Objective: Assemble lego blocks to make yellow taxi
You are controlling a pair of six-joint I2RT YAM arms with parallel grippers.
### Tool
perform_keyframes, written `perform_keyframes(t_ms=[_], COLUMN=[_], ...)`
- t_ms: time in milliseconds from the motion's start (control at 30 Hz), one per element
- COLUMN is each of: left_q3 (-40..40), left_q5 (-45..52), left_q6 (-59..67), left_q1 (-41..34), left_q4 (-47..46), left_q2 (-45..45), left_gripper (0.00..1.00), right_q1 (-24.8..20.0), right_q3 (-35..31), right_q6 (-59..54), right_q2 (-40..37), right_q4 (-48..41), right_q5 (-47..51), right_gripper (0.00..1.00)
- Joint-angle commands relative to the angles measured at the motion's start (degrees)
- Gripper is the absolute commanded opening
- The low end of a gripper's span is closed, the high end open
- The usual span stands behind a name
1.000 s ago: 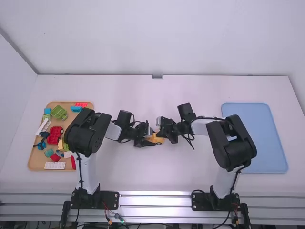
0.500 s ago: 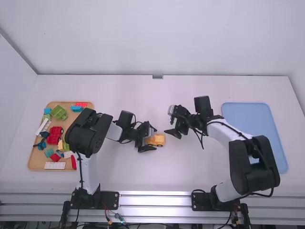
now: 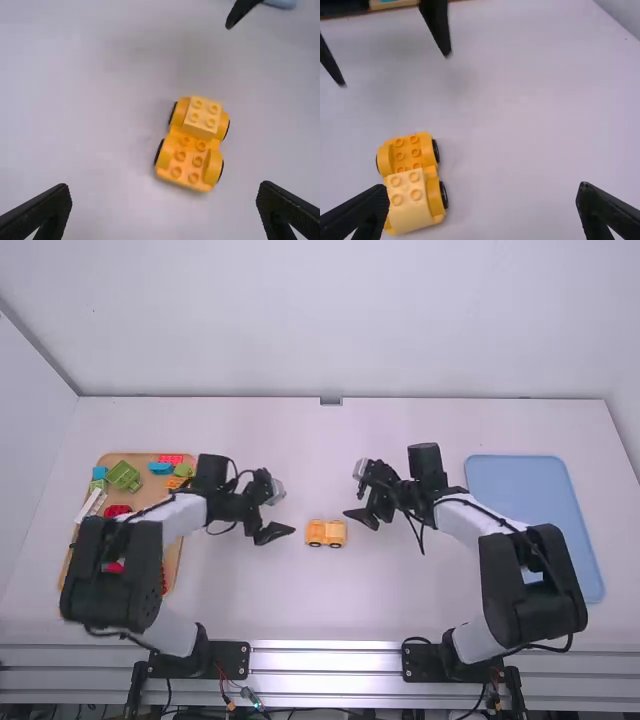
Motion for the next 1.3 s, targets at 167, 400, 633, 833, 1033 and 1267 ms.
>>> perform_keyframes(t_ms=[167,400,633,833,1033,1267], left_q3=[-0.1,-0.1,0.6,5.1,10.2,16.0], left_q5=[-7.7,-40.8,-50.6,-45.3,-47.4,-49.1], left_q6=[-16.2,-50.0,-53.4,-46.6,-44.2,-41.1], left_q1=[16.9,31.5,41.1,47.4,48.6,48.6], left_q4=[-9.1,-13.4,-14.7,-20.8,-24.6,-27.1], left_q2=[-16.2,-21.3,-21.1,-16.9,-6.9,6.7], left_gripper=[0.99,0.99,0.99,0.8,0.66,0.47], right_q1=[0.0,-0.1,-0.1,0.0,0.0,0.0], right_q3=[-0.3,-0.2,0.5,2.1,2.5,2.4], right_q6=[4.7,4.8,6.1,10.2,10.1,10.1], right_q2=[-0.3,-0.3,-0.3,-0.3,-0.3,-0.3], right_q4=[4.6,8.3,8.4,7.2,6.8,6.6], right_q5=[-0.4,-0.3,2.6,8.7,8.6,8.7], right_gripper=[0.99,0.99,0.99,0.98,0.99,0.99])
